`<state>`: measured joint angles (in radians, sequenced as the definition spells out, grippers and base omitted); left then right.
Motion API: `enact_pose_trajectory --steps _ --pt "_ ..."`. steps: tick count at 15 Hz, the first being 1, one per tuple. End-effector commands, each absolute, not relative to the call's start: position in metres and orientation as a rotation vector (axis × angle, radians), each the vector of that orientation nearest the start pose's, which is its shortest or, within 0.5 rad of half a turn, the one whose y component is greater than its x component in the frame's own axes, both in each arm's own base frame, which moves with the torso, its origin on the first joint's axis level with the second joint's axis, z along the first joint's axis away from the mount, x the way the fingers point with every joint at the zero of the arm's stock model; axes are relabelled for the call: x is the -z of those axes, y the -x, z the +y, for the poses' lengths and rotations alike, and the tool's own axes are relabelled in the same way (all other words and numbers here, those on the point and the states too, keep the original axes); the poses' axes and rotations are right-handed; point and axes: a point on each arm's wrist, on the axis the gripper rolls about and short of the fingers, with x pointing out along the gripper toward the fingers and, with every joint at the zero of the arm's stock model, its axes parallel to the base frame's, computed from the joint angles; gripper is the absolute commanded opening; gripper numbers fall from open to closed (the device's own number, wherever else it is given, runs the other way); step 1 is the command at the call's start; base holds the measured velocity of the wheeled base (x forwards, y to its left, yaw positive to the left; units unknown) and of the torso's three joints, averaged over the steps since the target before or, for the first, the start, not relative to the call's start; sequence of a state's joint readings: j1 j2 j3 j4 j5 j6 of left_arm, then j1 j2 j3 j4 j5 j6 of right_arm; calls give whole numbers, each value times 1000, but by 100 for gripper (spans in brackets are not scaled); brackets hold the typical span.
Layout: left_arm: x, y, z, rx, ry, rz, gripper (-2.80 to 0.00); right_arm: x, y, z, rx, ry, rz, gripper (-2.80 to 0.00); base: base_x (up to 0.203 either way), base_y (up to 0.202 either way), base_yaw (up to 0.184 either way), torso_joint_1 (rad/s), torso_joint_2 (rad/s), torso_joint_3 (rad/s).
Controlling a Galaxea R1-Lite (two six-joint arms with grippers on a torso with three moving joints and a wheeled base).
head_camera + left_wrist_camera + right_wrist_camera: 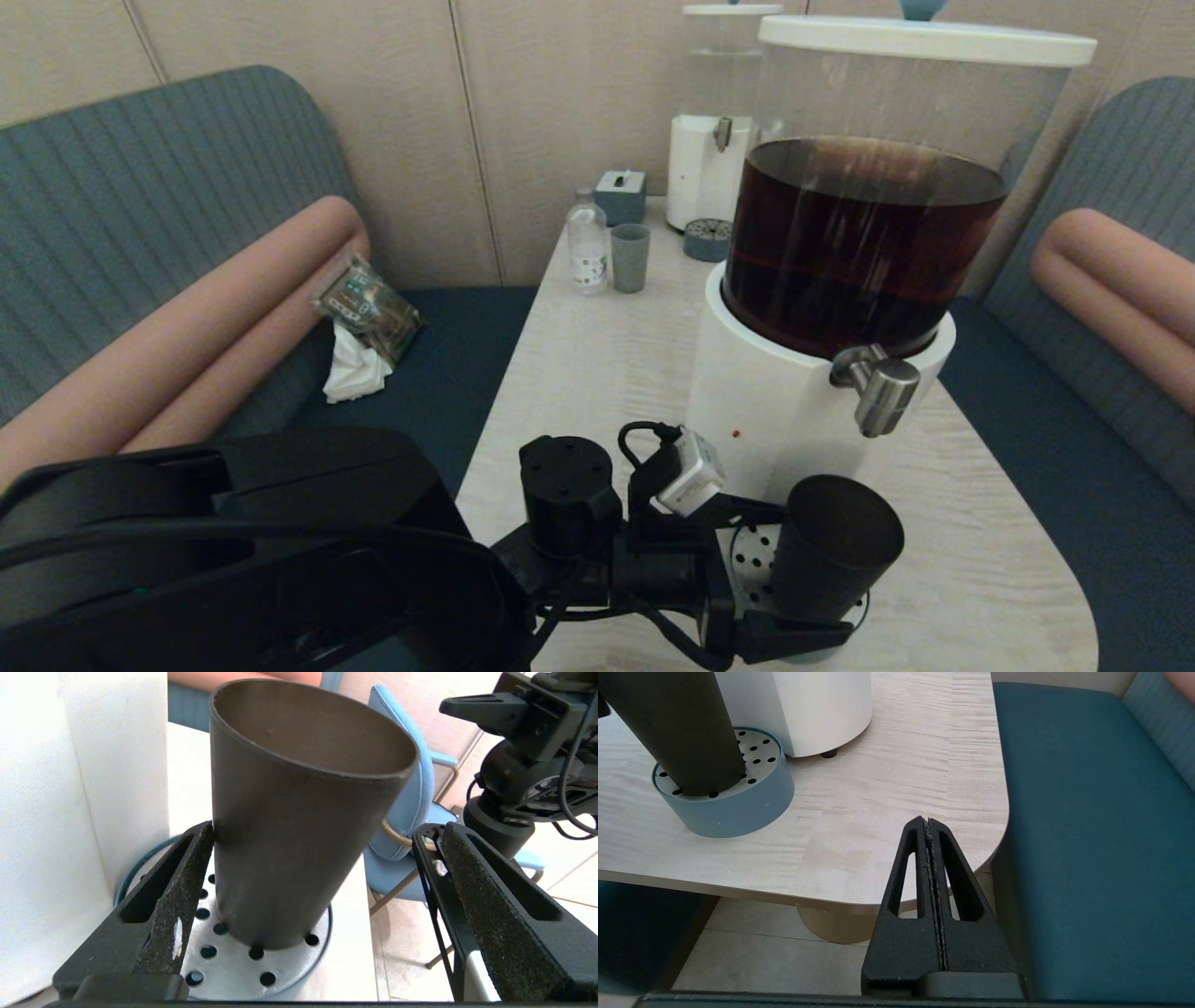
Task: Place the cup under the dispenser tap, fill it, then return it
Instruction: Place it under the water dispenser
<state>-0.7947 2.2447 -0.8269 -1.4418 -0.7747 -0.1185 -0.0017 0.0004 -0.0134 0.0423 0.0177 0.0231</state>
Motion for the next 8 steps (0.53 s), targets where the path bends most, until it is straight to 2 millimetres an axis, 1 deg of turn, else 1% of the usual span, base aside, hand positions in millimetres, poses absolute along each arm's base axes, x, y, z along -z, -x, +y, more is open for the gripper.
enact_pose_trajectory --steps 1,5,8 --pt "-77 -255 -281 1570 94 62 0 -75 24 0 -17 -23 31 -280 0 0 0 0 0 0" --pt "-84 -247 -272 1567 92 64 0 -75 24 0 -17 -23 31 -280 0 0 0 0 0 0" --pt "-88 -242 -260 1545 93 52 0 -75 24 0 -17 -23 32 -280 0 0 0 0 0 0"
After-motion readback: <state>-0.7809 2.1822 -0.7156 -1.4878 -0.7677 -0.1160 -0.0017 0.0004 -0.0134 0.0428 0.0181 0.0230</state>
